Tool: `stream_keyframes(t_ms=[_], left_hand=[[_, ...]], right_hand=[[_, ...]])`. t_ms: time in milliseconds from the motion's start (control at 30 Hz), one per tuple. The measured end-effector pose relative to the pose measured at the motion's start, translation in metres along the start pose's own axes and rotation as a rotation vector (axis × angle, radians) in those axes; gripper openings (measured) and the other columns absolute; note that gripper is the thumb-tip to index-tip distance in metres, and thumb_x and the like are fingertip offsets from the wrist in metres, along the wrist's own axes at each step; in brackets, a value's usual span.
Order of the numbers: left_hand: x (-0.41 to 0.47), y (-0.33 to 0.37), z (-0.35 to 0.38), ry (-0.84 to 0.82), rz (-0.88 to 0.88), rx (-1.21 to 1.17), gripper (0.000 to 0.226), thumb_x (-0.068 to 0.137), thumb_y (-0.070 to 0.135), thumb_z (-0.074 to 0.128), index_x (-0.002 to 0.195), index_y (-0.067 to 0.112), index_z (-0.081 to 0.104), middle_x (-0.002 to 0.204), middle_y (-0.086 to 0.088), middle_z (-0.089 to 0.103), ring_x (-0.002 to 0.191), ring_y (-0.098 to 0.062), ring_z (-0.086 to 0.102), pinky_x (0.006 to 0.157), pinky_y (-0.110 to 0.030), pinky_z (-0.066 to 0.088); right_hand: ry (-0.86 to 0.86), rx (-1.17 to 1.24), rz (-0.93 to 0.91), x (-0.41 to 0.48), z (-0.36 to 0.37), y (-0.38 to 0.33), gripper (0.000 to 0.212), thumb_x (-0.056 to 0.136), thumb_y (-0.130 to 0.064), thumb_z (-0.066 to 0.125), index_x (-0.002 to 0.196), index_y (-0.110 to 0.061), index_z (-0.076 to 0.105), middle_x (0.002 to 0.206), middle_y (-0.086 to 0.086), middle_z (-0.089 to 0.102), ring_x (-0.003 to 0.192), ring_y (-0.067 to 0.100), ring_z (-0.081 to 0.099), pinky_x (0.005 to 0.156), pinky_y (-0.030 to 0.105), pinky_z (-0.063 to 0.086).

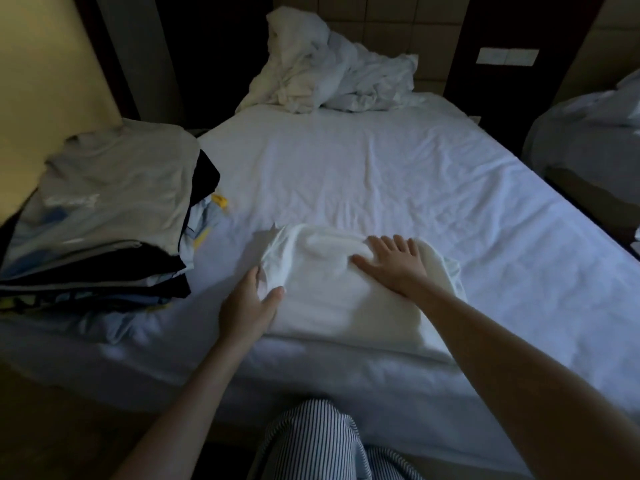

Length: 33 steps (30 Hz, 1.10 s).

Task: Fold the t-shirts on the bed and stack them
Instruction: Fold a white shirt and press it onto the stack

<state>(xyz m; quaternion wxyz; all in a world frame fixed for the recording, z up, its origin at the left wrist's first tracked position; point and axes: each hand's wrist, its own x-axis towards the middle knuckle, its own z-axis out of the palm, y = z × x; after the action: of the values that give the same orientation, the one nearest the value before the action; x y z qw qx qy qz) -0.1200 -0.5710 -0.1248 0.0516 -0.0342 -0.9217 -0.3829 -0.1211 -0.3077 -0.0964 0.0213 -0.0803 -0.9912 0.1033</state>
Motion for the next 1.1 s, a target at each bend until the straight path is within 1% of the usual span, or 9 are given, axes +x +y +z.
stream_keyframes(t_ms=[133, 267, 500, 600, 700, 833, 933, 1000, 1100], left_hand=[[0.003, 0.004, 0.002, -0.004, 0.055, 0.072, 0.048, 0.09, 0.033, 0.059, 0.134, 0.017, 0.049, 0.13, -0.009, 0.059, 0.118, -0.032, 0.054, 0.09, -0.034, 0.042], [0.042, 0.008, -0.012, -0.144, 0.162, 0.073, 0.053, 0.091, 0.024, 0.06, 0.141, 0.022, 0.043, 0.134, -0.008, 0.056, 0.121, -0.03, 0.053, 0.094, -0.035, 0.044], [0.126, 0.048, -0.016, -0.177, 0.364, 0.326, 0.045, 0.087, 0.034, 0.065, 0.129, 0.023, 0.055, 0.129, -0.004, 0.06, 0.118, -0.026, 0.055, 0.093, -0.033, 0.045], [0.115, 0.052, 0.001, -0.188, 0.379, 0.511, 0.057, 0.092, 0.036, 0.055, 0.144, 0.022, 0.034, 0.132, -0.012, 0.056, 0.119, -0.03, 0.054, 0.094, -0.035, 0.04], [0.1, 0.047, -0.005, -0.088, 0.305, 0.608, 0.071, 0.093, 0.044, 0.05, 0.15, 0.02, 0.014, 0.14, -0.015, 0.043, 0.123, -0.036, 0.045, 0.096, -0.041, 0.037], [0.055, 0.035, -0.02, -0.131, -0.115, 0.176, 0.077, 0.09, 0.043, 0.054, 0.146, 0.01, 0.012, 0.14, -0.027, 0.037, 0.124, -0.042, 0.042, 0.101, -0.045, 0.039], [0.009, 0.035, -0.014, -0.262, -0.192, -0.059, 0.083, 0.092, 0.036, 0.057, 0.148, 0.001, 0.007, 0.145, -0.024, 0.037, 0.13, -0.036, 0.042, 0.104, -0.038, 0.037], [-0.008, 0.038, -0.007, -0.261, -0.26, -0.405, 0.07, 0.087, 0.021, 0.066, 0.143, 0.005, 0.028, 0.133, -0.017, 0.051, 0.119, -0.034, 0.053, 0.098, -0.039, 0.045], [-0.019, 0.047, -0.006, -0.327, -0.59, -0.913, 0.032, 0.079, 0.014, 0.071, 0.107, 0.002, 0.061, 0.088, -0.015, 0.065, 0.078, -0.028, 0.063, 0.068, -0.032, 0.052]], right_hand=[[-0.004, -0.032, 0.028, -0.004, -0.004, -0.004, 0.065, 0.085, -0.071, 0.029, 0.13, -0.025, 0.04, 0.134, 0.004, 0.045, 0.126, 0.028, 0.037, 0.109, 0.043, 0.021], [-0.091, 0.035, 0.165, -0.012, -0.012, -0.009, 0.065, 0.086, -0.071, 0.029, 0.123, -0.02, 0.042, 0.133, 0.008, 0.048, 0.127, 0.032, 0.038, 0.106, 0.047, 0.021], [-0.366, 0.39, 0.317, -0.063, -0.016, -0.016, 0.066, 0.093, -0.052, 0.043, 0.141, -0.009, 0.026, 0.144, 0.016, 0.038, 0.128, 0.033, 0.041, 0.102, 0.037, 0.032], [-0.279, 0.45, 0.329, -0.076, -0.021, -0.011, 0.059, 0.091, -0.052, 0.047, 0.136, -0.014, 0.039, 0.138, 0.011, 0.047, 0.121, 0.028, 0.048, 0.093, 0.032, 0.038], [-0.01, 0.486, 0.318, -0.066, -0.024, -0.007, 0.054, 0.089, -0.054, 0.049, 0.128, -0.016, 0.046, 0.126, 0.01, 0.056, 0.114, 0.027, 0.052, 0.094, 0.036, 0.044], [-0.054, 0.759, 0.318, -0.053, -0.024, -0.022, 0.057, 0.09, -0.051, 0.049, 0.129, -0.011, 0.045, 0.122, 0.009, 0.056, 0.099, 0.021, 0.056, 0.081, 0.033, 0.047], [-0.181, 0.893, 0.436, -0.048, -0.024, -0.028, 0.062, 0.087, -0.049, 0.056, 0.127, -0.003, 0.048, 0.116, 0.013, 0.058, 0.097, 0.025, 0.059, 0.082, 0.038, 0.05], [-0.277, 1.01, 0.501, -0.049, -0.029, -0.026, 0.06, 0.084, -0.046, 0.063, 0.12, 0.001, 0.055, 0.105, 0.014, 0.063, 0.095, 0.028, 0.061, 0.089, 0.041, 0.051], [-0.405, 1.142, 0.615, -0.062, -0.034, -0.028, 0.055, 0.078, -0.037, 0.072, 0.118, -0.001, 0.056, 0.115, 0.015, 0.061, 0.11, 0.032, 0.056, 0.098, 0.046, 0.044]])
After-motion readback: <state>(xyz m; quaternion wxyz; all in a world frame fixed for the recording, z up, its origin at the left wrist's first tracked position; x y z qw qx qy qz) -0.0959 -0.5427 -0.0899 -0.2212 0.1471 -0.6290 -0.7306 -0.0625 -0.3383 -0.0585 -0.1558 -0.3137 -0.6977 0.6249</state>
